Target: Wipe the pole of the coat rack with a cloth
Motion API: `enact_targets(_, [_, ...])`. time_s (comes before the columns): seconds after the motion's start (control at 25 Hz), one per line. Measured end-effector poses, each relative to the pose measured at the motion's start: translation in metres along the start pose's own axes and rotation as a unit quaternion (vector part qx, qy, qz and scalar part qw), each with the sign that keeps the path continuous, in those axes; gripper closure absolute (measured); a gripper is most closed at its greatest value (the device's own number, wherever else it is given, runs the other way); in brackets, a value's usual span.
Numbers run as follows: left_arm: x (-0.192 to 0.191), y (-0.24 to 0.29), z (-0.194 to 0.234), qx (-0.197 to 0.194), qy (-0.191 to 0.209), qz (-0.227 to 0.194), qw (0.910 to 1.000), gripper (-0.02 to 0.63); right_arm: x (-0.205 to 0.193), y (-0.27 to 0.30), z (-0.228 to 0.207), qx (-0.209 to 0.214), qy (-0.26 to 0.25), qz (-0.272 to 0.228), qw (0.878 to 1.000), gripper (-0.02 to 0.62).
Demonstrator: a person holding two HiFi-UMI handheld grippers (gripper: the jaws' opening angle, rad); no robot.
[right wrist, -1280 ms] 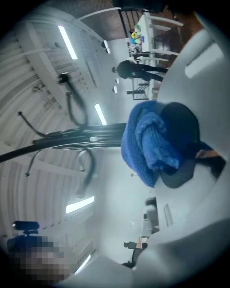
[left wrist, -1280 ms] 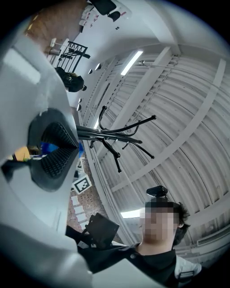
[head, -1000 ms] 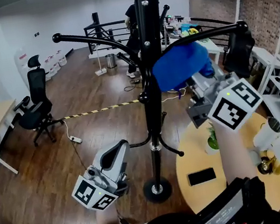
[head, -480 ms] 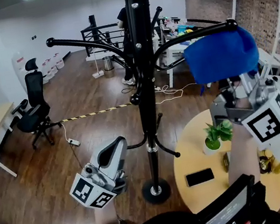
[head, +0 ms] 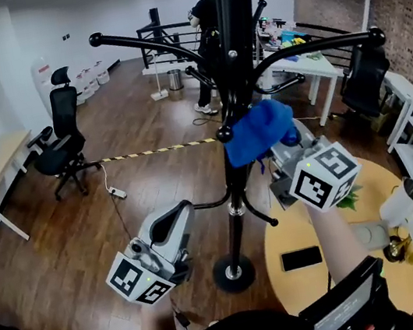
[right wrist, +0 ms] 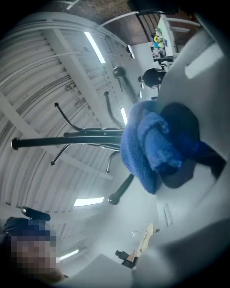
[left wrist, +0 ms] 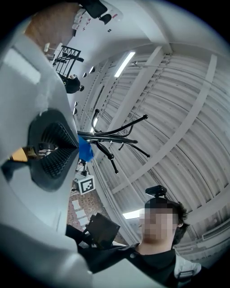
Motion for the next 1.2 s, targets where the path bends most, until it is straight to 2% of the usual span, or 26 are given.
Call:
enact_targets(0.08, [-0.001, 0.002, 0.001, -0.001, 0.001, 0.003, 1.0, 0.614, -0.032, -0.002, 0.0, 0.009, 0.017, 0.036, 0.999, 0.572])
enact_targets(0.2, [-0.003, 0.008, 0.0, -0.009, -0.002, 0.01, 0.9999, 0.614, -0.09, -0.002, 0.005, 0.019, 0.024, 0.13, 0.991, 0.572])
enact_targets(0.36, [-0.013, 0.029, -0.01, -0.03, -0.002, 0.03, 0.9991, 0.614, -0.162, -0.004, 0.011, 0.039, 0.003, 0.273, 0.961, 0.572])
enact_targets(0.52, [-0.026, 0.054, -0.029, -0.054, -0.001, 0.063, 0.9965, 0.614, -0.201, -0.019, 0.011, 0.067, 0.014, 0.368, 0.927, 0.572])
enact_targets(0.6, [-0.032, 0.061, -0.035, -0.056, -0.001, 0.075, 0.9956, 0.614, -0.209, -0.031, 0.009, 0.079, 0.028, 0.38, 0.921, 0.572])
enact_targets(0.76, [-0.04, 0.072, -0.043, -0.054, 0.002, 0.088, 0.9946, 0.614, -0.205, -0.057, 0.006, 0.092, 0.056, 0.358, 0.927, 0.572])
enact_targets(1.0, [-0.042, 0.075, -0.045, -0.056, 0.001, 0.086, 0.9947, 0.614, -0.208, -0.05, 0.01, 0.092, 0.042, 0.361, 0.927, 0.572])
enact_targets(1.12, [-0.031, 0.072, -0.036, -0.082, 0.004, 0.067, 0.9944, 0.614, -0.198, -0.036, 0.021, 0.083, 0.01, 0.348, 0.934, 0.572])
enact_targets(1.2, [-0.025, 0.066, -0.024, -0.105, 0.011, 0.058, 0.9927, 0.614, -0.182, -0.026, 0.027, 0.059, -0.001, 0.322, 0.945, 0.572])
Point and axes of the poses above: the fingertips, and each gripper's own axes: y forward along the fingers, z to its left, x out of its top, the point moved 8 cm from there along -y, backward along the fingers, and after that the axes turned 12 degrees about z, right-handed, at the moved point
